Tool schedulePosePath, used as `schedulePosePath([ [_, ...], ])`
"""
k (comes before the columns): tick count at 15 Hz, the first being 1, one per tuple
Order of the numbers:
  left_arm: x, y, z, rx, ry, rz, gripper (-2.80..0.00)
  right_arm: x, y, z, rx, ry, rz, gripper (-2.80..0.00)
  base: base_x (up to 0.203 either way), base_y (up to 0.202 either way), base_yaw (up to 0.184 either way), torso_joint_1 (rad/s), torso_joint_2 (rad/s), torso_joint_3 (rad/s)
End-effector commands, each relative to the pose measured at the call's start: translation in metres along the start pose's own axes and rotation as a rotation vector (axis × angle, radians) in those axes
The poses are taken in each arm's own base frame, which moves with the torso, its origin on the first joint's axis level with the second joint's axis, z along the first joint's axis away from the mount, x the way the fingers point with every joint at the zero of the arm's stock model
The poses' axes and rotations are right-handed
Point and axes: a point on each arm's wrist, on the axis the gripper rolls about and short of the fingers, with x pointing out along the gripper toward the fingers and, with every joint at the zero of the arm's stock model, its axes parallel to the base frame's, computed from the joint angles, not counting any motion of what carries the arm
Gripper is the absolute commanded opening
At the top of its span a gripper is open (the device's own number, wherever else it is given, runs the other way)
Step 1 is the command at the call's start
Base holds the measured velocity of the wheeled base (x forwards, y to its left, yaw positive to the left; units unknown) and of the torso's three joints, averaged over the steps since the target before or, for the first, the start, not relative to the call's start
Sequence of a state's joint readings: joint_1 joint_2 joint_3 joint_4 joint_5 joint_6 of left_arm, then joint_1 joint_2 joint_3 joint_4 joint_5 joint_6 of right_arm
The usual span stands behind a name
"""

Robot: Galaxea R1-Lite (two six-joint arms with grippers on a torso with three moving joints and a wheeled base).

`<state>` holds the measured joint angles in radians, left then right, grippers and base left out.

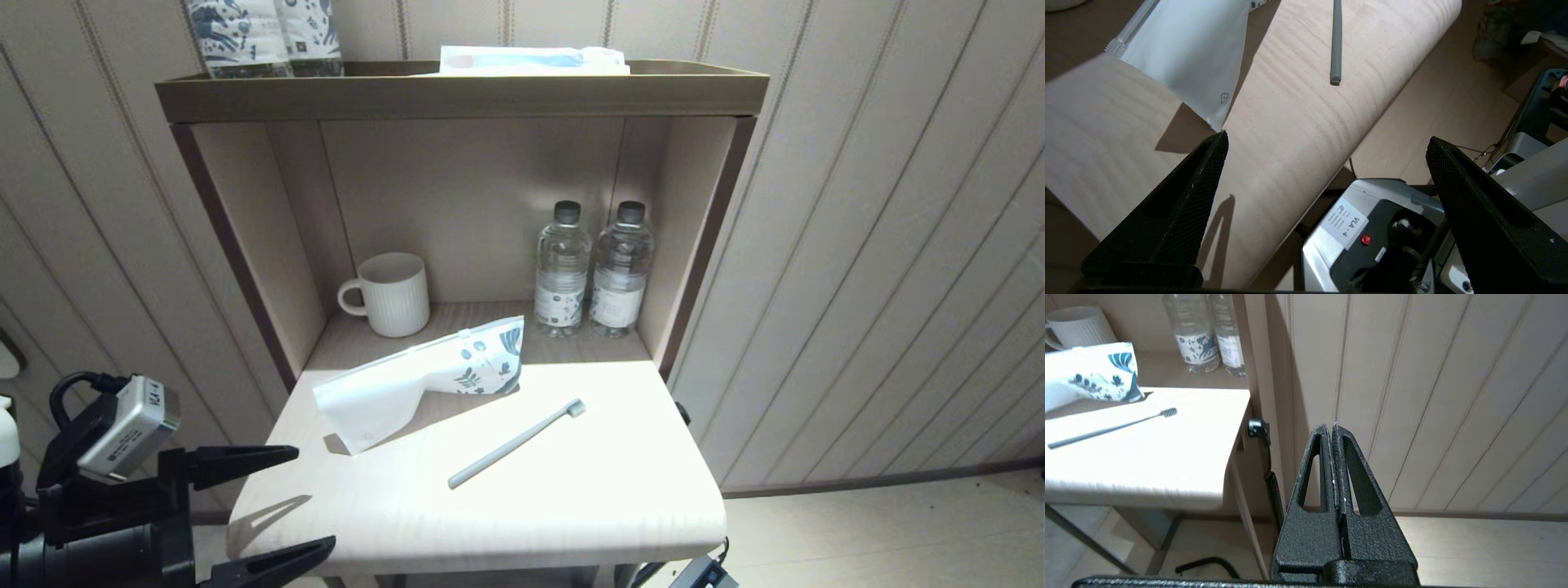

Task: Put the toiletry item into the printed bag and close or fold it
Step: Pick up the storage bag

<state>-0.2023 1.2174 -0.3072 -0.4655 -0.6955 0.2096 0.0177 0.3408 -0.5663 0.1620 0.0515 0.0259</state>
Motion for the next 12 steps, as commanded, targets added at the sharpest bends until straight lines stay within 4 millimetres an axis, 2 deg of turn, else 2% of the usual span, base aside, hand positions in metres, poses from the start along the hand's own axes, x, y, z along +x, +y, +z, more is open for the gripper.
schedulePosePath([
  [1, 0.001, 0.001, 0.002, 0.002, -0.003, -0.004, 0.00, 0.086, -0.003, 0.042, 0.004, 0.203, 0.006, -2.80, 0.000, 0.000, 0.000, 0.000, 0.00, 0.000],
  [3, 0.004, 0.004, 0.003, 0.000, 0.005, 0.016, 0.00, 0.147, 0.000, 0.066, -0.022, 0.268, 0.050, -2.80, 0.000, 0.000, 0.000, 0.000, 0.00, 0.000],
  [4, 0.005, 0.006, 0.007, 0.006, 0.001, 0.033, 0.00, 0.177, 0.004, 0.070, -0.033, 0.306, 0.078, -2.80, 0.000, 0.000, 0.000, 0.000, 0.00, 0.000],
  [6, 0.011, 0.013, 0.011, 0.002, 0.011, 0.059, 0.00, 0.229, 0.027, 0.065, -0.055, 0.389, 0.176, -2.80, 0.000, 0.000, 0.000, 0.000, 0.00, 0.000],
  [7, 0.016, 0.018, 0.011, -0.006, 0.025, 0.079, 0.00, 0.244, 0.051, 0.058, -0.069, 0.425, 0.268, -2.80, 0.000, 0.000, 0.000, 0.000, 0.00, 0.000],
  [9, 0.021, 0.027, 0.013, -0.012, 0.037, 0.112, 0.00, 0.277, 0.090, 0.029, -0.084, 0.530, 0.364, -2.80, 0.000, 0.000, 0.000, 0.000, 0.00, 0.000],
  [12, 0.022, 0.031, 0.013, -0.012, 0.048, 0.159, 0.00, 0.304, 0.127, -0.003, -0.064, 0.572, 0.431, -2.80, 0.000, 0.000, 0.000, 0.000, 0.00, 0.000],
])
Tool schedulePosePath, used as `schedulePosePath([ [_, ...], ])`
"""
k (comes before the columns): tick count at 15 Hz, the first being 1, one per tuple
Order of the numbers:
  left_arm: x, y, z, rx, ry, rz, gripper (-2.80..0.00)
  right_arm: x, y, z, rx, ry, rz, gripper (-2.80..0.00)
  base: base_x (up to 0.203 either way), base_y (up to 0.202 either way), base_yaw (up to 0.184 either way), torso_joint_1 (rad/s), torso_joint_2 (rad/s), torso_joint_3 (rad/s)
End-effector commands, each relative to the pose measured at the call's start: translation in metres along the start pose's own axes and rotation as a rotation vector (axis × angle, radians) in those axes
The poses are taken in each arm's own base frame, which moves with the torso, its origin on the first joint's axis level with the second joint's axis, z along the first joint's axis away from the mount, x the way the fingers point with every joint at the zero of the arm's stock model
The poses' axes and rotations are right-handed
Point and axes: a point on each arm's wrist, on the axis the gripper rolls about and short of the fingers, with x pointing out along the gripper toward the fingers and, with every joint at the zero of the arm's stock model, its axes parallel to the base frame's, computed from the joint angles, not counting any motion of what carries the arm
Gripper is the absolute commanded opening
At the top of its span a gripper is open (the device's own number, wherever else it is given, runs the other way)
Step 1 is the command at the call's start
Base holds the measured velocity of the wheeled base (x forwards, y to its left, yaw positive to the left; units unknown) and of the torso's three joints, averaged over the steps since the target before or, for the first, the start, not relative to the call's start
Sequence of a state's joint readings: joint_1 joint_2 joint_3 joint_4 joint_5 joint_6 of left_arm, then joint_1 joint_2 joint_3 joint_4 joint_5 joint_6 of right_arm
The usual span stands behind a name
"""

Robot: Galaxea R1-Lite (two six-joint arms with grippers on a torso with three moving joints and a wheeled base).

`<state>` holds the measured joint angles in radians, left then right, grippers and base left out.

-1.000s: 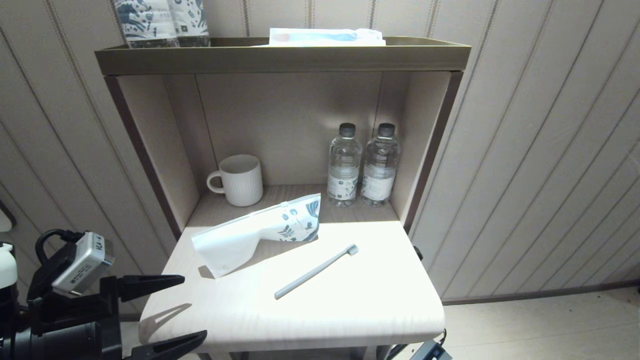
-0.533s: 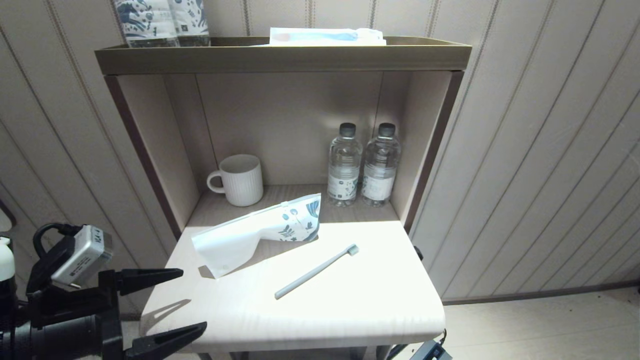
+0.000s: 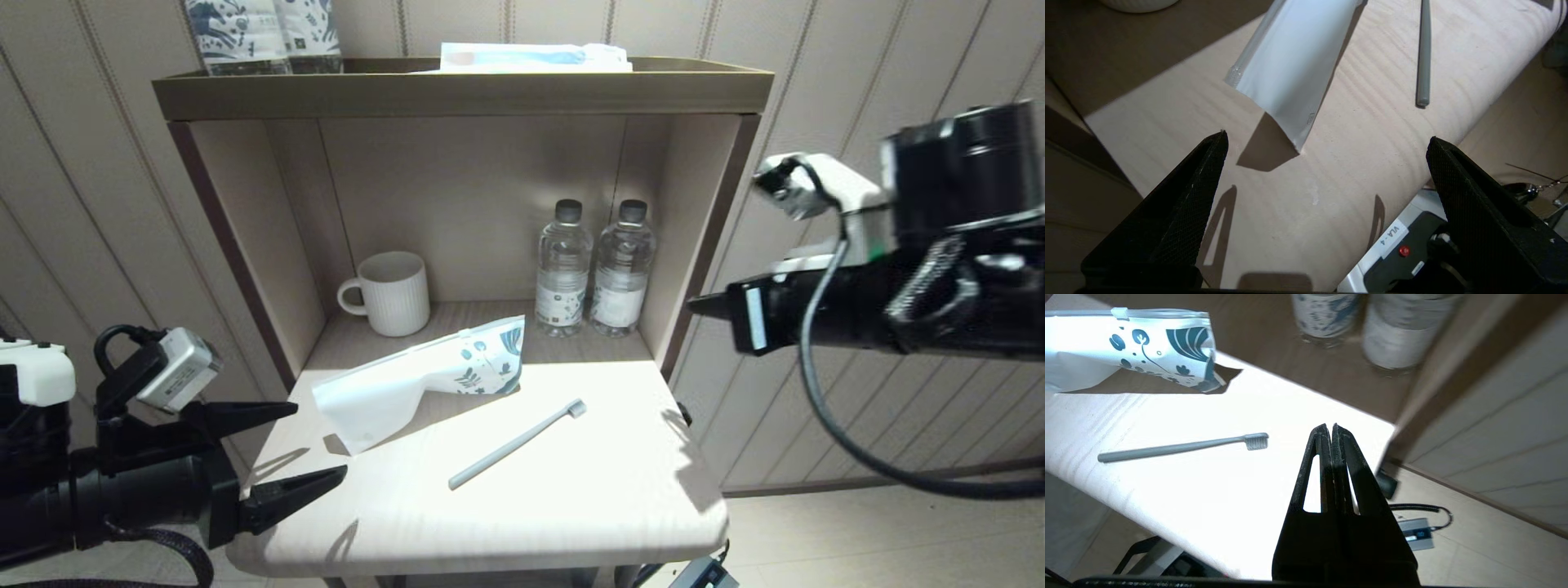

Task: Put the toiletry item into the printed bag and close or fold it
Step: Pick up the storage bag

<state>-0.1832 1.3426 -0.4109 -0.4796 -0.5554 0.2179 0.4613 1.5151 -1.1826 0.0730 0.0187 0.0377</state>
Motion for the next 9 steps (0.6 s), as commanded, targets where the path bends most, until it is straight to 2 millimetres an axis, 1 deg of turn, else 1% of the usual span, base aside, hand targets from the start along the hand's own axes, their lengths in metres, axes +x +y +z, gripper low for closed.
schedulePosePath([
  [1, 0.004, 0.004, -0.002, -0.011, 0.016, 0.008, 0.00, 0.056, 0.017, -0.019, 0.002, 0.090, 0.056, -2.80, 0.000, 0.000, 0.000, 0.000, 0.00, 0.000],
  [3, 0.004, 0.006, -0.002, -0.014, 0.017, 0.014, 0.00, 0.065, 0.026, -0.023, 0.002, 0.095, 0.125, -2.80, 0.000, 0.000, 0.000, 0.000, 0.00, 0.000],
  [6, 0.002, 0.008, -0.002, -0.024, 0.013, 0.028, 0.00, 0.077, 0.031, -0.025, 0.007, 0.101, 0.251, -2.80, 0.000, 0.000, 0.000, 0.000, 0.00, 0.000],
  [7, 0.002, 0.008, -0.002, -0.024, 0.011, 0.028, 0.00, 0.081, 0.031, -0.026, 0.006, 0.095, 0.263, -2.80, 0.000, 0.000, 0.000, 0.000, 0.00, 0.000],
  [8, 0.001, 0.007, -0.002, -0.024, 0.009, 0.026, 0.00, 0.084, 0.030, -0.025, 0.005, 0.078, 0.268, 0.00, 0.000, 0.000, 0.000, 0.000, 0.00, 0.000],
  [9, 0.001, 0.007, -0.001, -0.022, 0.005, 0.025, 0.00, 0.088, 0.031, -0.026, 0.004, 0.065, 0.289, 0.00, 0.000, 0.000, 0.000, 0.000, 0.00, 0.000],
])
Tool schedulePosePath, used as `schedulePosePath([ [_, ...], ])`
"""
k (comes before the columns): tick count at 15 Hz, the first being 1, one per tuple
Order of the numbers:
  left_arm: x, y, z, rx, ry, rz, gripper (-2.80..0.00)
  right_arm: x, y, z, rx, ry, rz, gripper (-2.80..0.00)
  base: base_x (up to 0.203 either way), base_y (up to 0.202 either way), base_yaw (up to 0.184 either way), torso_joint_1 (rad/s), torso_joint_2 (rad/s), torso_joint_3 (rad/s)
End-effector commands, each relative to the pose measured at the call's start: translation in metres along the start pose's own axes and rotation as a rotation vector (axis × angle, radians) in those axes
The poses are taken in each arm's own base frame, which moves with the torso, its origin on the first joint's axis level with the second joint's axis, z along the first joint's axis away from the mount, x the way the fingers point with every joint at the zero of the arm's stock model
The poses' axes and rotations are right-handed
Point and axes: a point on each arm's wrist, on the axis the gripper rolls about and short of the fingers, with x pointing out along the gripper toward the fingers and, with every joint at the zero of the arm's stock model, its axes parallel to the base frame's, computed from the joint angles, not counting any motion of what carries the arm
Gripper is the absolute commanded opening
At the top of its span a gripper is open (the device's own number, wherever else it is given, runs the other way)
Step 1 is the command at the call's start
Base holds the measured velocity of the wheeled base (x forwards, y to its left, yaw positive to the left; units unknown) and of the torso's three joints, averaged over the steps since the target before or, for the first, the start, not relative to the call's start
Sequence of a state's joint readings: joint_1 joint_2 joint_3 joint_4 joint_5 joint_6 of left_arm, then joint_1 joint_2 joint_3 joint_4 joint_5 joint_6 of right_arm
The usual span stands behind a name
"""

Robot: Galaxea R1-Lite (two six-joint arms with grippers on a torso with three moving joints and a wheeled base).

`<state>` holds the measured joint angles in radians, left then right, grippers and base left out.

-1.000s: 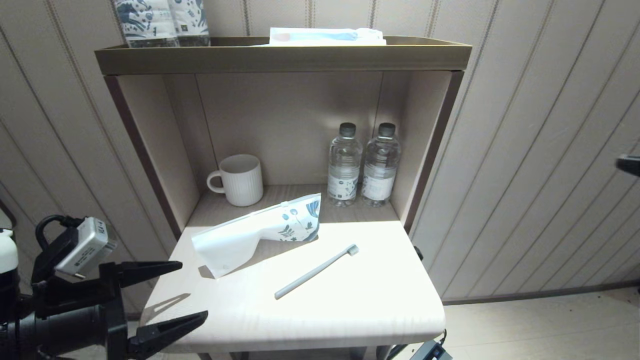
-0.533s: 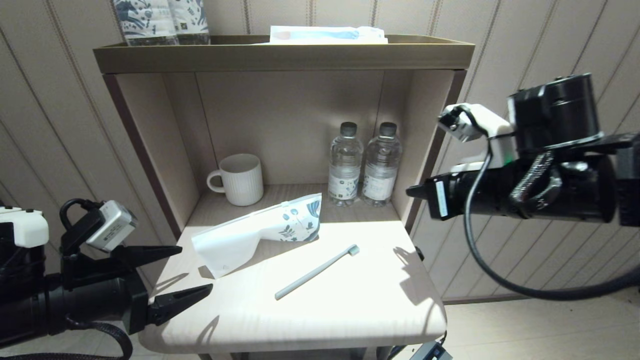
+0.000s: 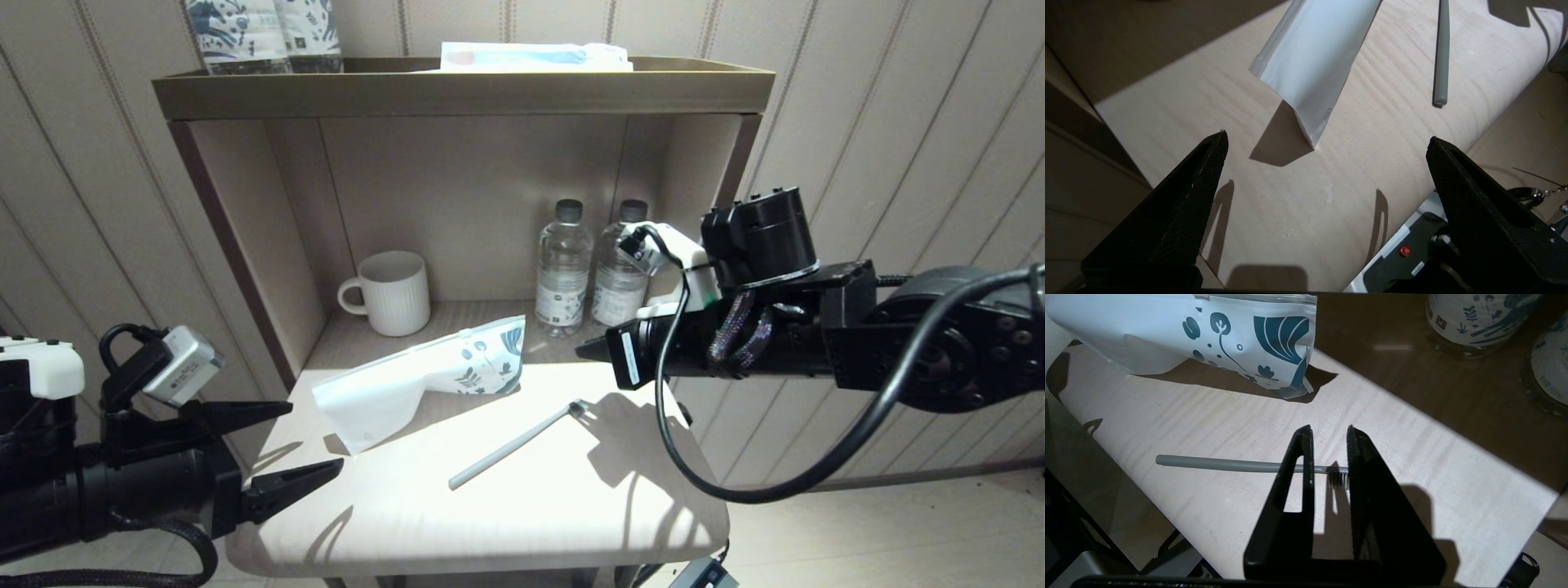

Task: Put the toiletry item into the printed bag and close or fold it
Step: Pick up the storage bag

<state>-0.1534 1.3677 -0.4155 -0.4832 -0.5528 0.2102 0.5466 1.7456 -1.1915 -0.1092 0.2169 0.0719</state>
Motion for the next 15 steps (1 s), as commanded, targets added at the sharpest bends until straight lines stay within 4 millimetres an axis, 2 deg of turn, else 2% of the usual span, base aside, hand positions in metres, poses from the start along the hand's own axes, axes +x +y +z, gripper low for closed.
schedulePosePath([
  [1, -0.001, -0.001, 0.002, 0.009, -0.011, -0.003, 0.00, 0.011, -0.003, -0.004, -0.008, -0.002, 0.063, 0.00, 0.000, 0.000, 0.000, 0.000, 0.00, 0.000],
  [5, -0.001, 0.000, 0.002, 0.009, -0.008, -0.004, 0.00, 0.035, -0.016, -0.017, 0.013, 0.038, 0.261, 0.00, 0.000, 0.000, 0.000, 0.000, 0.00, 0.000],
  [12, -0.001, -0.001, -0.001, 0.004, 0.000, -0.007, 0.00, 0.093, -0.033, -0.032, -0.029, -0.067, 0.282, 0.00, 0.000, 0.000, 0.000, 0.000, 0.00, 0.000],
  [15, 0.001, -0.001, -0.003, -0.002, 0.008, -0.013, 0.00, 0.111, -0.036, -0.027, -0.051, -0.123, 0.290, 0.00, 0.000, 0.000, 0.000, 0.000, 0.00, 0.000],
])
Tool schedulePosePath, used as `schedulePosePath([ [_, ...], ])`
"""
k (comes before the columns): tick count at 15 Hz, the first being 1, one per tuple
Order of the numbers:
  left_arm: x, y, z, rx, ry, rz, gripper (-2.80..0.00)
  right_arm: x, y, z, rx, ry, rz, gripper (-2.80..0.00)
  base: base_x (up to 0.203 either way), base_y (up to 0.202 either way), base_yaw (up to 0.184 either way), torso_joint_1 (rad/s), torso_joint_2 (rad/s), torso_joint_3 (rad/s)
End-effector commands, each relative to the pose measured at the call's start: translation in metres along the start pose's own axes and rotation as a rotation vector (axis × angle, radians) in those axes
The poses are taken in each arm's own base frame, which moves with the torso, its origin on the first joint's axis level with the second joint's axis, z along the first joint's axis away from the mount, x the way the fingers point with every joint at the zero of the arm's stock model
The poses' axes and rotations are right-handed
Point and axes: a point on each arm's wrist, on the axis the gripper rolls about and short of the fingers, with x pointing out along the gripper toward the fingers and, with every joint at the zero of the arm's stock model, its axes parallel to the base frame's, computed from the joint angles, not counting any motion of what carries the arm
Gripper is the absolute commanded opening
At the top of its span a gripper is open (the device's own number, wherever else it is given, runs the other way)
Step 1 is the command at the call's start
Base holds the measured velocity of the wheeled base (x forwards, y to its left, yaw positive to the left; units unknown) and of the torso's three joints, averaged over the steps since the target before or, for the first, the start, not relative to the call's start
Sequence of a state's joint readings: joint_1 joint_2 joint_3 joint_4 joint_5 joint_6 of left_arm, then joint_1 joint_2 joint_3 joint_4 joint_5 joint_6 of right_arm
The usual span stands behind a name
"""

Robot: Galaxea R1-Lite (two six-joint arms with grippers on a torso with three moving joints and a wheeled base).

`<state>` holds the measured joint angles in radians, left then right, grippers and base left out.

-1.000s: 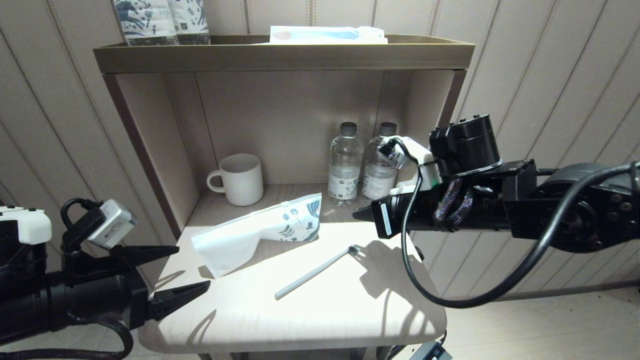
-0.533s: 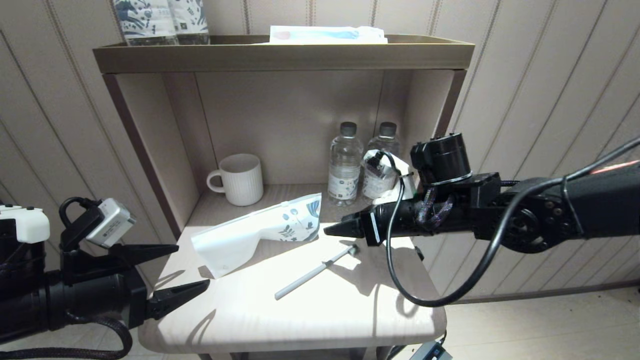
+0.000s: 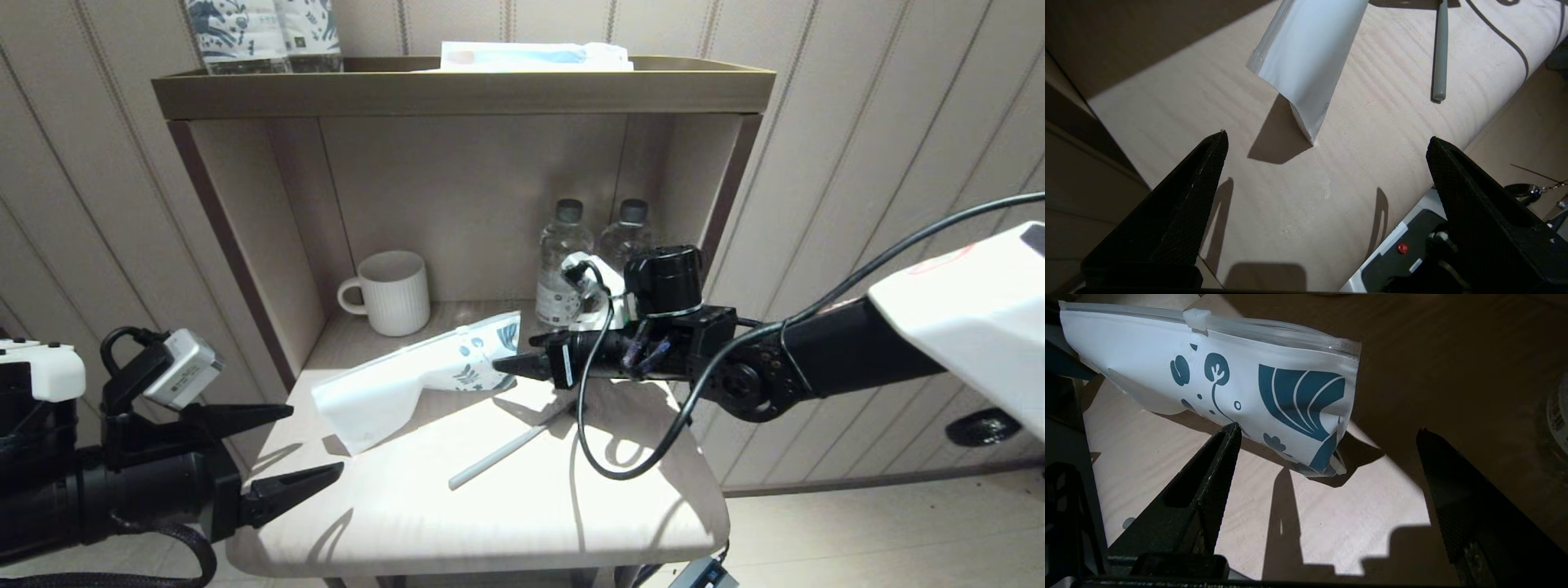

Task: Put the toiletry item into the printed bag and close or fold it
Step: Pick up the storage bag

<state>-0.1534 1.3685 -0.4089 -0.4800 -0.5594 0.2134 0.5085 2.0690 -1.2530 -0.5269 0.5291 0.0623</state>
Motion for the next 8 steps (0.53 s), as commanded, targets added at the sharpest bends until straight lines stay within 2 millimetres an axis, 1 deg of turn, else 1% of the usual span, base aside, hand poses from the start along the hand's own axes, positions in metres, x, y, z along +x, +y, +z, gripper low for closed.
schedulePosePath([
  [1, 0.001, 0.000, -0.001, -0.001, 0.002, -0.006, 0.00, 0.016, -0.008, -0.004, -0.003, -0.007, 0.008, 0.00, 0.000, 0.000, 0.000, 0.000, 0.00, 0.000],
  [3, 0.001, 0.000, -0.001, 0.001, 0.003, -0.010, 0.00, 0.023, -0.007, -0.003, -0.012, -0.016, 0.020, 0.00, 0.000, 0.000, 0.000, 0.000, 0.00, 0.000],
  [5, 0.001, -0.001, -0.003, -0.003, 0.008, -0.011, 0.00, 0.023, -0.005, -0.006, -0.012, -0.003, 0.037, 0.00, 0.000, 0.000, 0.000, 0.000, 0.00, 0.000],
  [8, 0.001, -0.002, -0.008, -0.015, 0.024, -0.015, 0.00, 0.018, 0.003, -0.008, -0.016, 0.008, 0.090, 0.00, 0.000, 0.000, 0.000, 0.000, 0.00, 0.000],
])
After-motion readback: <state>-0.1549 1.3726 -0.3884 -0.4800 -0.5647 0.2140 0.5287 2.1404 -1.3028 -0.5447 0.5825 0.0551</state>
